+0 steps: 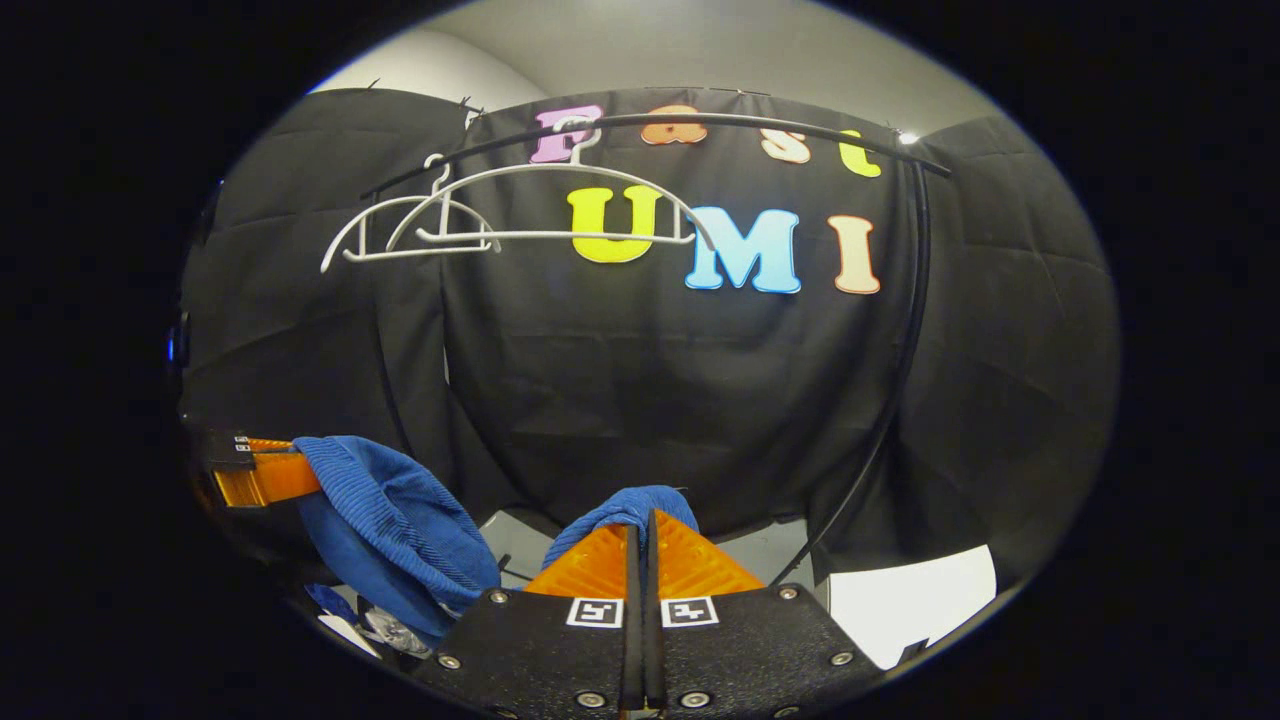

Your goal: Grasp the clothes on the hanger with both hands and then place them into the laundry hamper below.

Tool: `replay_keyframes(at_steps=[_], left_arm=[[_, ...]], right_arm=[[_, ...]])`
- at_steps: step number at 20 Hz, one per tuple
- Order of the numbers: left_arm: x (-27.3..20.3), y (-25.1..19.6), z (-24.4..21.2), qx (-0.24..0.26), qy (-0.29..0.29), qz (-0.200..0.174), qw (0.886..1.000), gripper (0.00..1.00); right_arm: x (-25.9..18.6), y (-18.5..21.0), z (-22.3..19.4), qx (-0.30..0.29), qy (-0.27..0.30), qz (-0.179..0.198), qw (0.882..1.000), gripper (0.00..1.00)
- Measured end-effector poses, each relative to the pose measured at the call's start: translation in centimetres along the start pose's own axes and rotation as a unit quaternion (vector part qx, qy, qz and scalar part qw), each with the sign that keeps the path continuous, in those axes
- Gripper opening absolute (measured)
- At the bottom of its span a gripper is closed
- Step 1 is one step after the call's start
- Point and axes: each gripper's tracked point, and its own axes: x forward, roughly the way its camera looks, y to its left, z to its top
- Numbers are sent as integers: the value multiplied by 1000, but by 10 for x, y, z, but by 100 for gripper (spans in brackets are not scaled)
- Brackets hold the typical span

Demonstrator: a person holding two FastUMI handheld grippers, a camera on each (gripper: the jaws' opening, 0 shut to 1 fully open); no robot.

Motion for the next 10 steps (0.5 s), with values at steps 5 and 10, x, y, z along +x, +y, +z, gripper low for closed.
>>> replay_keyframes(at_steps=[5, 10], left_arm=[[32, -6, -40, 5, 34, -10, 999, 1], [50, -14, -74, 28, 67, -29, 997, 2]], right_arm=[[17, 14, -44, -3, 46, 7, 999, 0], [23, 23, -82, 1, 87, 6, 996, 0]])
